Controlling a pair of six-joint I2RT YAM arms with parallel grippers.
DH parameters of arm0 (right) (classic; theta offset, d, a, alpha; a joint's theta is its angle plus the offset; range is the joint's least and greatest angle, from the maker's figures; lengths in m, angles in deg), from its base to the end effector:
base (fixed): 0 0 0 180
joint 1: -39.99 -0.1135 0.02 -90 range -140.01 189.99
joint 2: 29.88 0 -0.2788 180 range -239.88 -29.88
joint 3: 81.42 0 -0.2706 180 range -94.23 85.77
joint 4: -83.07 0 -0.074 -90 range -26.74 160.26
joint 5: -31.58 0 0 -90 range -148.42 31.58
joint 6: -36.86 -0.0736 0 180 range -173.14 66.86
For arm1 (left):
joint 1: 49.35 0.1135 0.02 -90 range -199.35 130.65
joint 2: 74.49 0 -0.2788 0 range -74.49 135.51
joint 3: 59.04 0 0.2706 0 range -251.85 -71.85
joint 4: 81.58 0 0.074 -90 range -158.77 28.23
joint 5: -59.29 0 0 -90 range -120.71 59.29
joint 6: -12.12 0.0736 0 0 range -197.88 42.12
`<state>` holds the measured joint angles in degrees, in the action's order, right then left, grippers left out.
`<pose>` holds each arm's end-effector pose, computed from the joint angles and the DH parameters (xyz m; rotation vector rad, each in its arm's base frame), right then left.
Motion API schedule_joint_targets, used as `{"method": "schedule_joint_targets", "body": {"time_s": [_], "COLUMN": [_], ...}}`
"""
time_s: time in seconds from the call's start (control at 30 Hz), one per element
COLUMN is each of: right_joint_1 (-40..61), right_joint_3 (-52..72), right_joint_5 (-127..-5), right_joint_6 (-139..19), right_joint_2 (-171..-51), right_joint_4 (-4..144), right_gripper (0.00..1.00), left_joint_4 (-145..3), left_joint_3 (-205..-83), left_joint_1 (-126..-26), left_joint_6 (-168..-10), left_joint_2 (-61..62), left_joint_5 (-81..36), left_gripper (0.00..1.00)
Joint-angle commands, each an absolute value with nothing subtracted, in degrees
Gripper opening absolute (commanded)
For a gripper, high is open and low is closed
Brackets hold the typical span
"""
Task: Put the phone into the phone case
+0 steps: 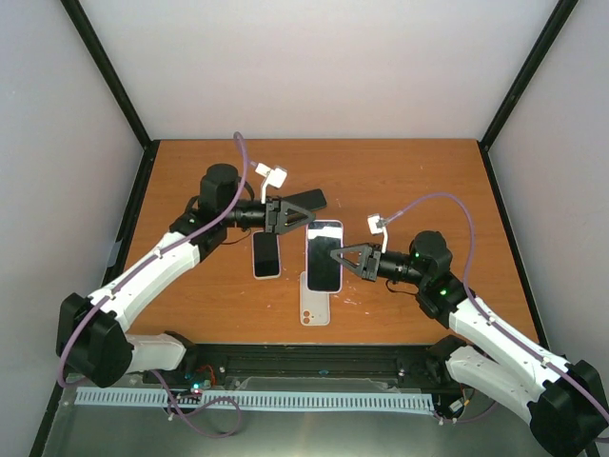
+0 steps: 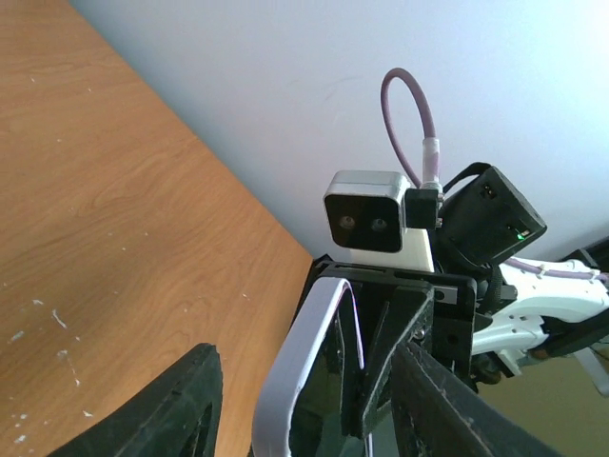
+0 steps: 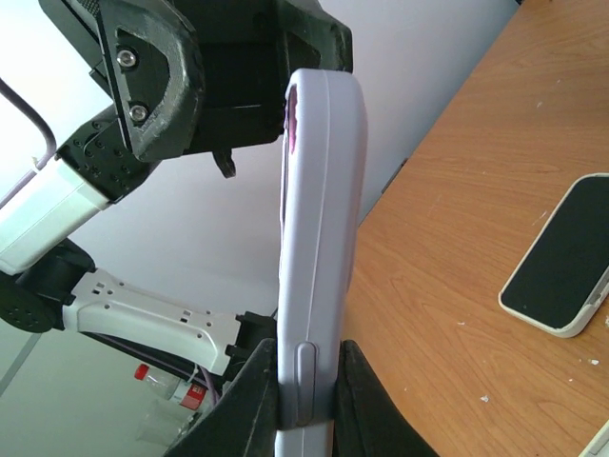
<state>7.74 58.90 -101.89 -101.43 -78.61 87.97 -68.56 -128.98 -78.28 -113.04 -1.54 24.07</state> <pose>0.1678 0.1658 0.2713 -0.4095 1.8744 1.6287 0.2513 -0.2076 0.3337 0.6449 1.9613 -1.6133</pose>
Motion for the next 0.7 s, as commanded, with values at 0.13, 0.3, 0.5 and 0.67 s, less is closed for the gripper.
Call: {"method": "schedule_joint_targets", "body": {"time_s": [0.13,0.3,0.5,0.67], "right_joint_1": [7.4,7.3,6.9,6.4], "right_joint_3": [58.8,58.6,58.5,58.3], "right_joint_5": [-102.3,-102.3,-103.1,-103.0], "right_joint_6": [-103.5,-104.1,-105.1,-105.0], "right_joint_2": [-77.9,-78.2,-80.7,-82.5], "right_joint_4": [93.0,93.8,96.4,96.6], "right_gripper": [0.07,0.07,0.07,0.07], "left_joint_4": [-57.0,-55.9,-56.6,-56.6], "left_joint_3": [-135.4,-135.6,-134.9,-134.9], "left_joint_1": [-78.3,-78.2,-78.3,-78.3], "left_joint_6": [-104.3,-103.2,-102.7,-102.2], "left_joint_2": [-1.5,-0.8,1.7,2.4], "left_joint_5": [20.2,21.2,24.2,25.0], "left_gripper": [0.58,0.63,0.64,0.36]}}
